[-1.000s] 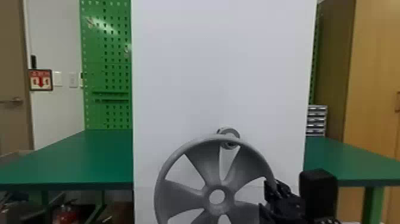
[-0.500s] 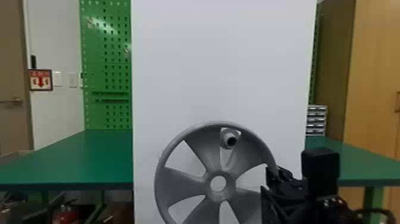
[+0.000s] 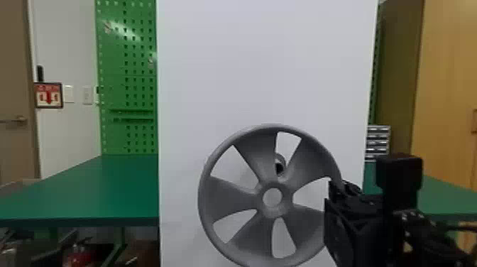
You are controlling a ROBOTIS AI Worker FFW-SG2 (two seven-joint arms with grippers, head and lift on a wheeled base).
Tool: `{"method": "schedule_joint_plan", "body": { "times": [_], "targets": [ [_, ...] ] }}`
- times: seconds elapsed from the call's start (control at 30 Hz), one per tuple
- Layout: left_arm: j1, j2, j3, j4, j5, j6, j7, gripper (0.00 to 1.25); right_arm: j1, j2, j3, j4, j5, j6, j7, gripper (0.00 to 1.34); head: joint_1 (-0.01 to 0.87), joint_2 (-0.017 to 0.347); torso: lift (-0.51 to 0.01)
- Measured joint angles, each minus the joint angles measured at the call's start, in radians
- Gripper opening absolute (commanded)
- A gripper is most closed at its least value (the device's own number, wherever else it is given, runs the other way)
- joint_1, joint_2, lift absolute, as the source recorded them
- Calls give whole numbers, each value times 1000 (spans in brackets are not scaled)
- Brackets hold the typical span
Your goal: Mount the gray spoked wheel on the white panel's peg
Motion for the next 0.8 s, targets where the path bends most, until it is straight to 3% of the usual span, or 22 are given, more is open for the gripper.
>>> {"method": "schedule_joint_plan", "body": {
  "times": [0.33, 0.8],
  "targets": [
    [-6, 2, -8, 3, 1, 0, 0, 684, -40, -2, -57, 12, -101, 36, 0, 104, 123, -8, -398],
    [-13, 6, -18, 8, 2, 0, 2, 684, -91, -6, -57, 14, -129, 61, -6, 104, 123, -8, -398]
  ]
}}
